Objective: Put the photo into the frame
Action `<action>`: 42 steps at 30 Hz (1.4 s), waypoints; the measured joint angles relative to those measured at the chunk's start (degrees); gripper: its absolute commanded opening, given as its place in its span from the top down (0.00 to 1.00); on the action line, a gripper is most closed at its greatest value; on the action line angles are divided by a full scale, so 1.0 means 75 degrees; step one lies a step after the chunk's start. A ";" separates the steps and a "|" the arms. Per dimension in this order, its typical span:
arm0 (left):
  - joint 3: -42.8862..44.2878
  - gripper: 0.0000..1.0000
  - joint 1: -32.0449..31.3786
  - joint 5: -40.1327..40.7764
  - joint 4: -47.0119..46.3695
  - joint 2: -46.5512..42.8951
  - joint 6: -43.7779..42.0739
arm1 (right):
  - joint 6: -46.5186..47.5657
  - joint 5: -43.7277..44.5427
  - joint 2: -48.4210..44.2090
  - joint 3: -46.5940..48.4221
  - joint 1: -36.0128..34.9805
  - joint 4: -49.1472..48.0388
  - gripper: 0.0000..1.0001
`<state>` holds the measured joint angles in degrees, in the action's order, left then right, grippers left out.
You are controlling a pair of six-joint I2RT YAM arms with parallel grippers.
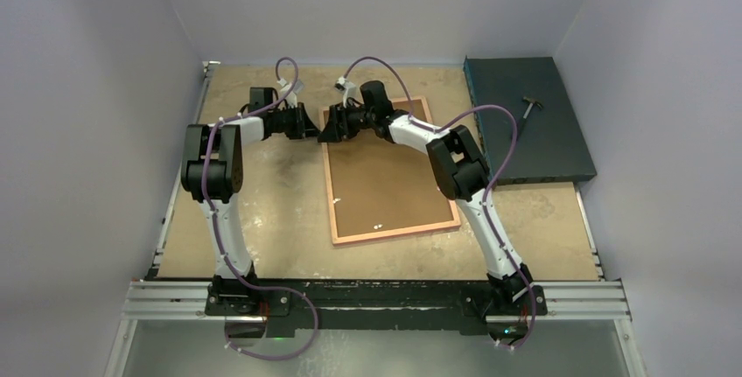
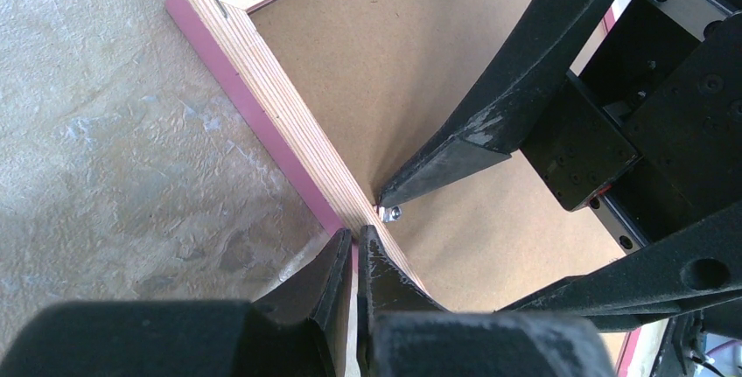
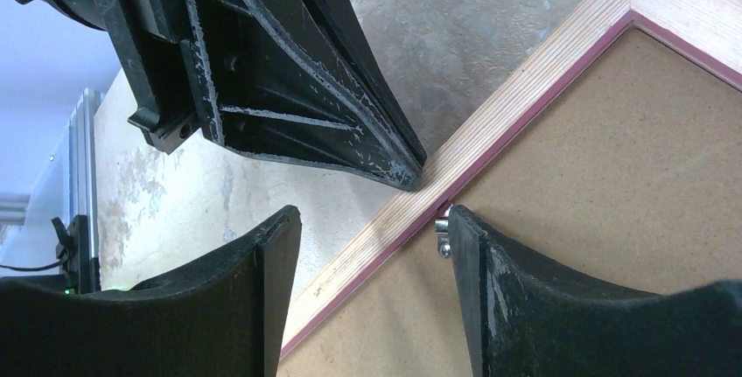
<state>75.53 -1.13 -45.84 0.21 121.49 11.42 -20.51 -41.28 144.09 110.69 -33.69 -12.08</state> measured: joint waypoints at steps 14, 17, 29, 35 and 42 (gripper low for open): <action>-0.0003 0.99 0.0000 -0.0003 -0.0006 0.0000 0.0003 | 0.0493 -0.0297 0.0195 0.0501 0.0003 0.0621 0.36; 0.0000 0.99 0.0000 -0.0003 -0.0006 -0.0003 0.0003 | 0.0580 -0.0344 0.0233 0.0592 -0.0006 0.0714 0.36; -0.0032 0.77 0.0041 0.0044 0.0393 -0.0143 -0.0085 | 0.1023 -0.0650 0.0379 0.0982 -0.0111 0.1233 0.30; 0.0052 0.52 0.0154 0.0175 0.1352 -0.0414 -0.0495 | 0.0699 -0.0335 0.0093 0.0682 -0.0379 0.1099 0.01; 0.2818 0.35 0.0338 0.0586 0.2069 0.0117 -0.1023 | -0.0289 0.1396 -0.2401 -0.2008 -0.0542 0.0682 0.01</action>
<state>96.66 1.41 -41.45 15.73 122.37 3.75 -22.68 -30.81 126.08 95.64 -37.76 -6.96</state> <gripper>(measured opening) 0.552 0.987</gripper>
